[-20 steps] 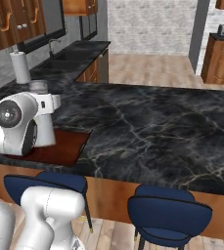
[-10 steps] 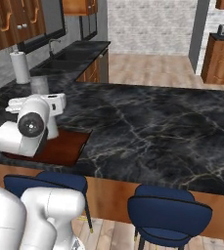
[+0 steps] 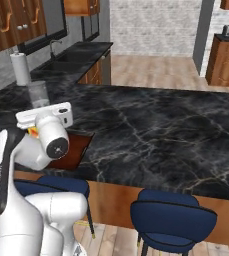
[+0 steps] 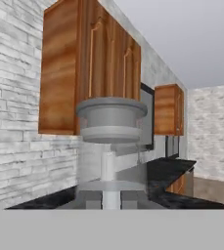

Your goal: There is a tray on the dining counter. Grab the cup, mug, and pitcher and place them on the tray. The pitcher may be placed next to the tray if it cannot fit the tray.

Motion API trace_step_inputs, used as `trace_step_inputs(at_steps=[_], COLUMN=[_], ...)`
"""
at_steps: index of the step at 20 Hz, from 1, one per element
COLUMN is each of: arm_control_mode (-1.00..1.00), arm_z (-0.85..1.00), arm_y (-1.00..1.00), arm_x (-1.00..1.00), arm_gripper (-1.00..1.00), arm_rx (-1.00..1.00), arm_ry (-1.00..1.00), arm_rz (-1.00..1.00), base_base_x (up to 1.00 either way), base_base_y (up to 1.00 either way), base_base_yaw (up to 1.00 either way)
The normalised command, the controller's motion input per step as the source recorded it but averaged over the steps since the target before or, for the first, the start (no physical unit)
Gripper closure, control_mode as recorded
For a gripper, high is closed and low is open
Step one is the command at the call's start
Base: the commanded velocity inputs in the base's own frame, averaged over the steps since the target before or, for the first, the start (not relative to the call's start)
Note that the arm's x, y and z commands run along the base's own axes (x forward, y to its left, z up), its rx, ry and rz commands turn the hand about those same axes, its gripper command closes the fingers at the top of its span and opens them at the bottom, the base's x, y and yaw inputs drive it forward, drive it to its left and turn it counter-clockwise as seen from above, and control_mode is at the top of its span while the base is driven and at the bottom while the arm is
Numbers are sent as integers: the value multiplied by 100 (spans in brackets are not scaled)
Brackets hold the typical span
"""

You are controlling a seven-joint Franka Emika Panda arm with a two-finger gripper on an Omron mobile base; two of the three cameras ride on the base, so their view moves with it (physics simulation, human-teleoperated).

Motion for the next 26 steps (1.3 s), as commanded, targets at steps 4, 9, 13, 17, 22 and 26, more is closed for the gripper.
trace_step_inputs(at_steps=[4, 9, 13, 17, 22, 26], arm_control_mode=[-100, -100, -100, -100, -100, -100], arm_z=[-11, -3, 0, 0, -3, -7], arm_y=[0, 0, 0, 0, 0, 0], arm_x=[5, 7, 9, 23, 14, 15], arm_gripper=[100, 100, 100, 100, 100, 100], arm_rx=[5, 4, 8, 5, 3, 0], arm_ry=[-12, -11, -8, -1, 1, 6], arm_rz=[15, 15, 14, 9, 9, 5], base_base_x=[0, 0, 0, 0, 0, 0], base_base_y=[0, 0, 0, 0, 0, 0], base_base_yaw=[0, 0, 0, 0, 0, 0])
